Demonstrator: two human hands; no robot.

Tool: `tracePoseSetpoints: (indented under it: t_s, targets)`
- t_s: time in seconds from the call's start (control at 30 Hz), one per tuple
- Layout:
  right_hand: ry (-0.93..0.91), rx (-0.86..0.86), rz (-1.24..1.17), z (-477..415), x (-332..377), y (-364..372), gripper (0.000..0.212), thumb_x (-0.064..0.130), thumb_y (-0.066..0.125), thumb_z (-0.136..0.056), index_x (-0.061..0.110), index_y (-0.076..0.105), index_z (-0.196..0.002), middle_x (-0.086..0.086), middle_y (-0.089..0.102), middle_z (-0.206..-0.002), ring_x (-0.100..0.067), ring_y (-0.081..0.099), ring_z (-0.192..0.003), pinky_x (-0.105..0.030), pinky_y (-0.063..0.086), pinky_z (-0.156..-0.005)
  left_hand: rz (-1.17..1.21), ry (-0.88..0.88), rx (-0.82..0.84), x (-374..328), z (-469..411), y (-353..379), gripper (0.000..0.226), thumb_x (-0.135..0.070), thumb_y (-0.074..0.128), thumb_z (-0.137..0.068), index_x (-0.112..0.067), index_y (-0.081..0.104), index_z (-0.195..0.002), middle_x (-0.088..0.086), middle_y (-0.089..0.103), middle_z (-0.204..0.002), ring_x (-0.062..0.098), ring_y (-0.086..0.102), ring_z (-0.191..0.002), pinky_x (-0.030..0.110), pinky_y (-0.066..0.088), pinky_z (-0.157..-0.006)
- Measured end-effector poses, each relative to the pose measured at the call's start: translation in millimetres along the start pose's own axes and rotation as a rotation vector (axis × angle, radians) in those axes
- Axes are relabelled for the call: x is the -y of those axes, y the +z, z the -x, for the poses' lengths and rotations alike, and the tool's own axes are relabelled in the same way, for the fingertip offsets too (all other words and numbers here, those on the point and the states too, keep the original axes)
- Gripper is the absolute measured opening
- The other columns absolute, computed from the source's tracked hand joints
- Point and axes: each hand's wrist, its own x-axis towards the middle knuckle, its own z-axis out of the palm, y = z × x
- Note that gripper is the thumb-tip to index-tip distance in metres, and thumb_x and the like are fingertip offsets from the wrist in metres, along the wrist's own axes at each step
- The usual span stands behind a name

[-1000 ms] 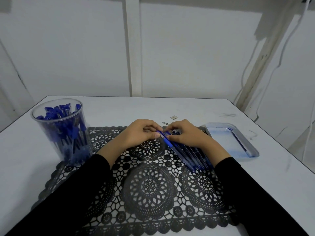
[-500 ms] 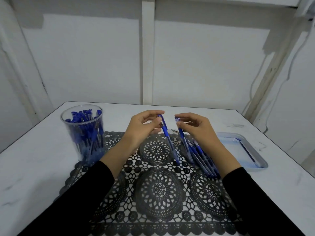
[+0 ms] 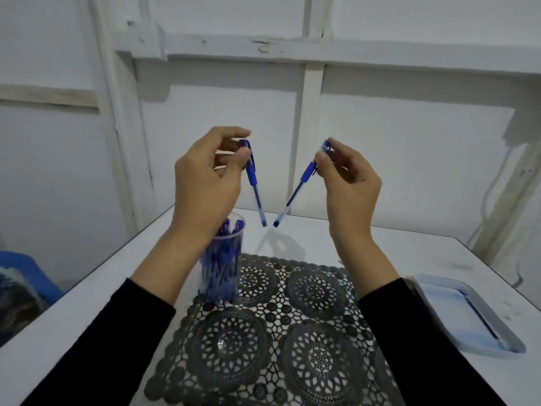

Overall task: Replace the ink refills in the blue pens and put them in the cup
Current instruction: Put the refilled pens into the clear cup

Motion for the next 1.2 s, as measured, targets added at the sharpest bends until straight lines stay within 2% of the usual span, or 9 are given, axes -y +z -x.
tracePoseSetpoints:
  t_s: [0.23,0.33,0.43,0.57,0.77,0.9,0.97,1.1,1.2]
  targets:
    - [0.062,0.036,-0.024,24.7,-21.0,49.7,0.023,0.009,0.071,-0.088,0.010,0.071,-0.111,-0.003,0.073,-0.099,-0.014,0.070,-0.093,-0.037,0.058,-0.087,-0.151,0.040,-0.091,28.4,-3.2,-47.6,0.018,-0.009,0.064,-0.095,-0.022,0.068,-0.106,-0.010,0.069,-0.097,0.008,0.069,-0.088,0.030,0.058,-0.083]
    - [0.082,0.123,0.012,37.5,-32.6,59.4,0.022,0.008,0.071,-0.087,0.009,0.071,-0.109,-0.001,0.073,-0.097,-0.009,0.069,-0.089,-0.027,0.058,-0.083,-0.191,0.015,-0.053,42.1,1.6,-54.4,0.019,-0.007,0.065,-0.094,-0.020,0.070,-0.107,-0.007,0.070,-0.099,0.009,0.069,-0.089,0.034,0.059,-0.083]
    - [0.105,0.239,0.052,47.7,-43.6,64.0,0.021,0.006,0.072,-0.086,0.010,0.072,-0.106,0.002,0.073,-0.093,-0.005,0.068,-0.084,-0.018,0.055,-0.077,-0.221,-0.032,0.011,51.6,7.8,-56.1,0.020,-0.008,0.066,-0.093,-0.023,0.070,-0.104,-0.009,0.070,-0.097,0.008,0.069,-0.087,0.026,0.057,-0.082]
    - [0.087,0.393,0.200,53.7,-58.5,65.2,0.017,0.010,0.075,-0.083,0.015,0.073,-0.100,0.007,0.072,-0.088,-0.005,0.067,-0.080,-0.021,0.055,-0.076,-0.268,-0.156,0.141,65.0,16.5,-54.5,0.020,-0.010,0.068,-0.091,-0.028,0.070,-0.097,-0.016,0.069,-0.096,0.003,0.068,-0.082,0.008,0.050,-0.073]
    - [0.041,0.557,0.373,55.3,-66.6,59.7,0.011,0.014,0.073,-0.084,0.017,0.074,-0.095,0.009,0.073,-0.087,-0.002,0.066,-0.080,-0.020,0.053,-0.079,-0.446,-0.201,0.293,75.7,22.6,-55.1,0.011,-0.014,0.073,-0.087,-0.022,0.076,-0.094,-0.008,0.070,-0.093,0.009,0.067,-0.085,0.029,0.056,-0.084]
    - [0.012,0.644,0.488,49.9,-65.4,57.0,0.011,0.021,0.068,-0.089,0.017,0.077,-0.092,0.010,0.073,-0.088,-0.003,0.064,-0.085,-0.020,0.049,-0.080,-0.626,-0.207,0.442,72.8,18.0,-55.6,0.017,-0.026,0.063,-0.094,-0.020,0.078,-0.101,-0.004,0.072,-0.103,0.012,0.061,-0.097,0.031,0.050,-0.090]
    - [0.005,0.657,0.483,49.7,-62.5,53.4,0.013,0.022,0.065,-0.091,0.018,0.077,-0.095,0.010,0.074,-0.092,-0.003,0.064,-0.089,-0.023,0.050,-0.082,-0.635,-0.164,0.421,70.5,18.7,-52.2,0.020,-0.025,0.060,-0.095,-0.019,0.077,-0.105,-0.002,0.072,-0.106,0.011,0.059,-0.096,0.028,0.046,-0.089]
    - [0.052,0.596,0.425,46.9,-52.9,28.0,0.016,0.018,0.062,-0.094,0.018,0.076,-0.102,0.009,0.073,-0.100,-0.004,0.065,-0.092,-0.022,0.052,-0.085,-0.543,0.081,0.225,58.3,26.2,-32.0,0.017,-0.019,0.060,-0.095,-0.017,0.076,-0.102,0.001,0.068,-0.105,0.017,0.061,-0.100,0.033,0.046,-0.091]
    - [0.096,0.515,0.481,38.4,-50.8,-9.9,0.017,0.016,0.060,-0.094,0.017,0.075,-0.102,0.009,0.074,-0.099,-0.004,0.066,-0.087,-0.020,0.052,-0.082,-0.417,0.207,0.219,45.9,36.9,0.3,0.015,-0.016,0.062,-0.095,-0.015,0.076,-0.100,-0.003,0.067,-0.098,0.007,0.059,-0.092,0.015,0.043,-0.086]
